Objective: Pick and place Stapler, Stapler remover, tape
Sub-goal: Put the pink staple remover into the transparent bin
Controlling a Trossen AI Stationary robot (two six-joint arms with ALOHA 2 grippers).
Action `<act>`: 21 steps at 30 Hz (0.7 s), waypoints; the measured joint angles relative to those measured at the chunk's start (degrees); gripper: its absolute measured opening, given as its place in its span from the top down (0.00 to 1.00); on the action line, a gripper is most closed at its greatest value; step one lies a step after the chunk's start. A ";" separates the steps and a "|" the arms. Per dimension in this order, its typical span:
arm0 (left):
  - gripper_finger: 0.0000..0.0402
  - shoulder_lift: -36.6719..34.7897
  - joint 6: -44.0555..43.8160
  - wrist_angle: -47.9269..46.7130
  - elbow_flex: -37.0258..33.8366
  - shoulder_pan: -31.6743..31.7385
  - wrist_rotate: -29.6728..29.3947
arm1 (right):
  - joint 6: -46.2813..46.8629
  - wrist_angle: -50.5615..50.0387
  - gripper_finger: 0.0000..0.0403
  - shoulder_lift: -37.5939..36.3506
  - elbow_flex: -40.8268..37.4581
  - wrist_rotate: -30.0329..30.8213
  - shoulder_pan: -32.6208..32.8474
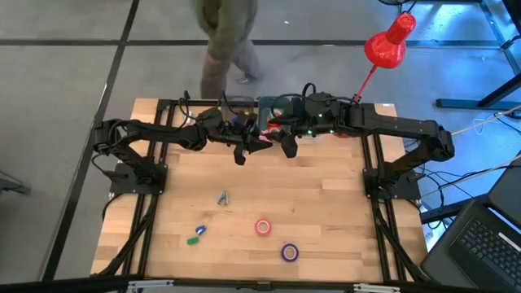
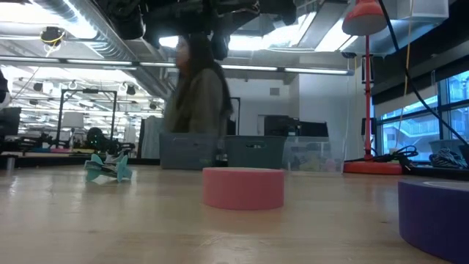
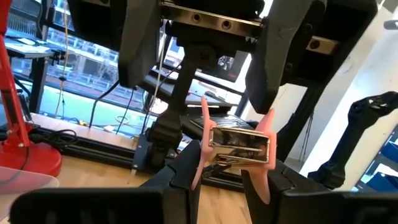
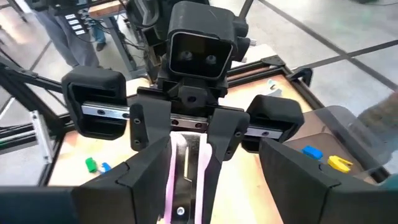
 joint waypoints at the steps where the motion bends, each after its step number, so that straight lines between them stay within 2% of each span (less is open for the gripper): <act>1: 0.79 -0.01 0.06 0.00 0.00 0.08 0.11 | 0.17 -0.01 0.38 0.00 0.00 -0.54 -0.01; 9: 0.79 -0.07 0.03 0.00 0.00 0.39 -0.46 | 1.20 0.45 0.38 -0.02 0.00 -3.35 0.08; 21: 0.79 -0.08 -0.40 4.28 0.02 0.39 -0.43 | 1.42 0.47 0.38 -0.02 -0.02 -3.10 0.06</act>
